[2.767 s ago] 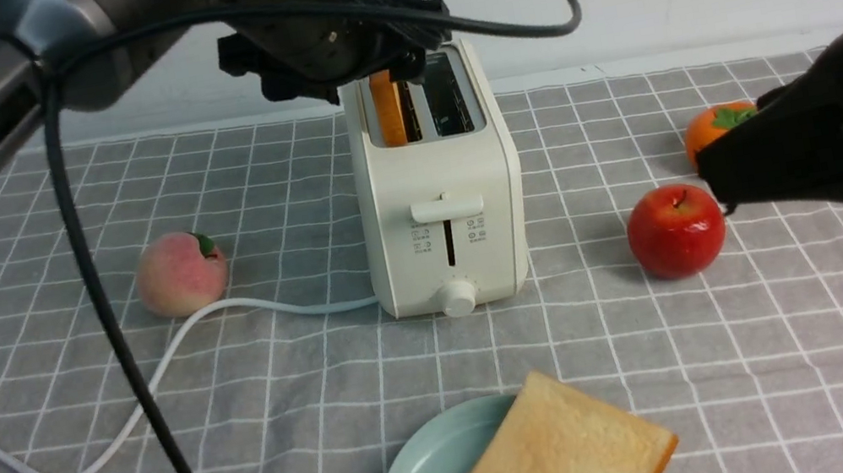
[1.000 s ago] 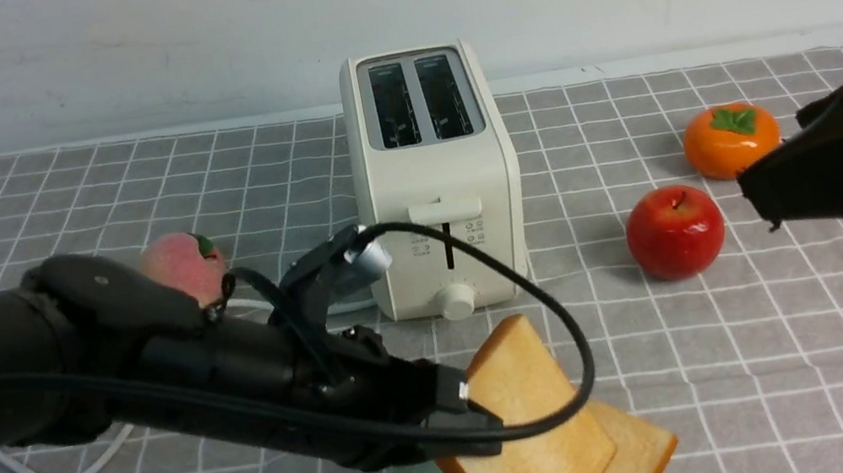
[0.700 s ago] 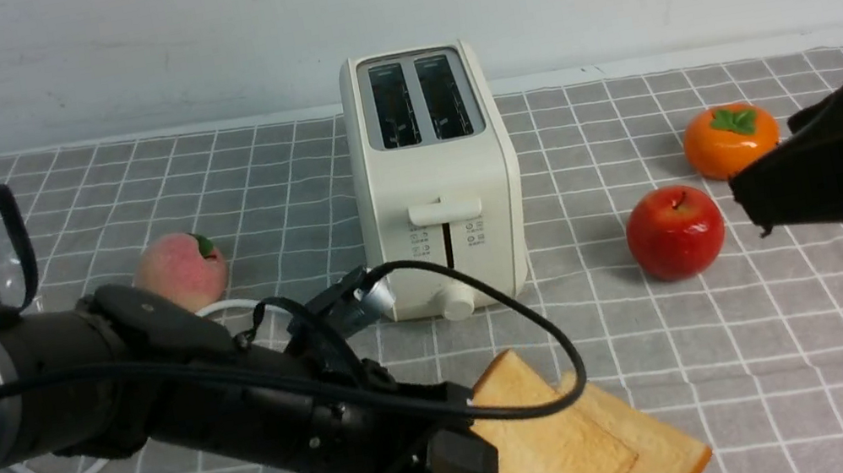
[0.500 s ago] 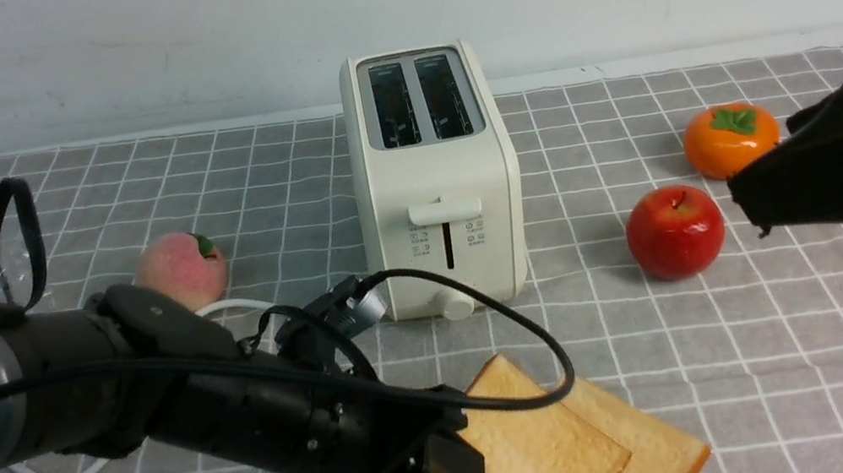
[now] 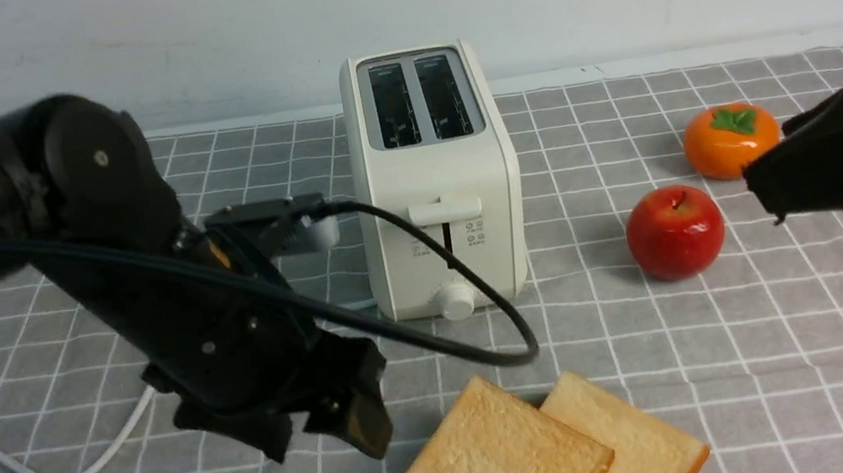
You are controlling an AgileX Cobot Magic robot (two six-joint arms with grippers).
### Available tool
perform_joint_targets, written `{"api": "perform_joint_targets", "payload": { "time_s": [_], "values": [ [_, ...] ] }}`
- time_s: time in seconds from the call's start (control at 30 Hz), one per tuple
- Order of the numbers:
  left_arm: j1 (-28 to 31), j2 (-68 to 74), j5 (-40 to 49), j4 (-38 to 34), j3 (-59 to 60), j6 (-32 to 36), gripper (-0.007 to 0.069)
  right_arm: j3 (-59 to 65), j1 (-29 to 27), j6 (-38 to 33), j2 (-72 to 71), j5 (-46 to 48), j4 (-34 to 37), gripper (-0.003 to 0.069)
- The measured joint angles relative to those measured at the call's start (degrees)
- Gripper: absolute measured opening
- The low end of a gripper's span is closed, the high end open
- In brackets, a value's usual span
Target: Take toasted bread from bread machine on grey coffee table place on plate.
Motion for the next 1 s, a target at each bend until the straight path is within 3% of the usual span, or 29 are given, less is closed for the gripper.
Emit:
{"api": "perform_joint_targets", "payload": {
  "time_s": [0.07,0.1,0.17,0.23,0.3,0.4,0.43,0.5,0.77,0.9,1.0],
  "values": [
    [0.00,-1.86,1.61,1.33,-0.62,-2.11,0.0571,0.00,0.00,1.30,0.05,0.00,-1.13,0.0174],
    [0.00,-4.40,3.72,1.79,-0.82,-3.34,0.0515,0.05,0.00,3.78,0.09,0.00,-3.35,0.0087],
    [0.00,-8.10,5.90,1.67,-0.39,-3.57,0.0430,0.34,0.00,7.86,0.09,0.00,-6.76,0.0003],
    [0.00,-10.56,6.60,1.37,0.81,-3.57,0.0371,0.84,0.00,10.32,0.03,-0.06,-8.92,-0.0013],
    [0.00,-16.46,5.96,0.51,4.37,-3.57,0.0231,2.98,0.00,14.69,-0.80,-0.46,-12.88,-0.0019],
    [0.00,-21.36,3.81,-0.30,8.11,-3.57,0.0126,6.34,0.00,18.17,-2.68,-1.43,-14.75,-0.0019],
    [0.00,-25.94,1.59,-0.87,12.05,-3.57,0.0040,10.11,0.00,20.47,-5.32,-3.34,-15.09,-0.0019],
    [0.00,-30.96,-0.03,-0.96,15.43,-3.57,-0.0014,14.88,0.00,21.50,-9.41,-6.06,-15.09,-0.0019],
    [0.00,-48.56,-3.08,-1.08,28.42,-7.02,-0.0014,42.78,0.00,21.96,-32.40,-24.96,-18.20,-0.0019],
    [0.00,-60.06,-3.11,-4.36,34.58,-9.03,-0.0014,57.14,0.00,22.10,-46.08,-29.78,-18.93,-0.0017],
    [0.00,-67.62,-2.86,-7.42,36.49,-9.36,-0.0014,62.32,0.00,22.10,-53.77,-34.79,-24.13,-0.0016]
  ]
}}
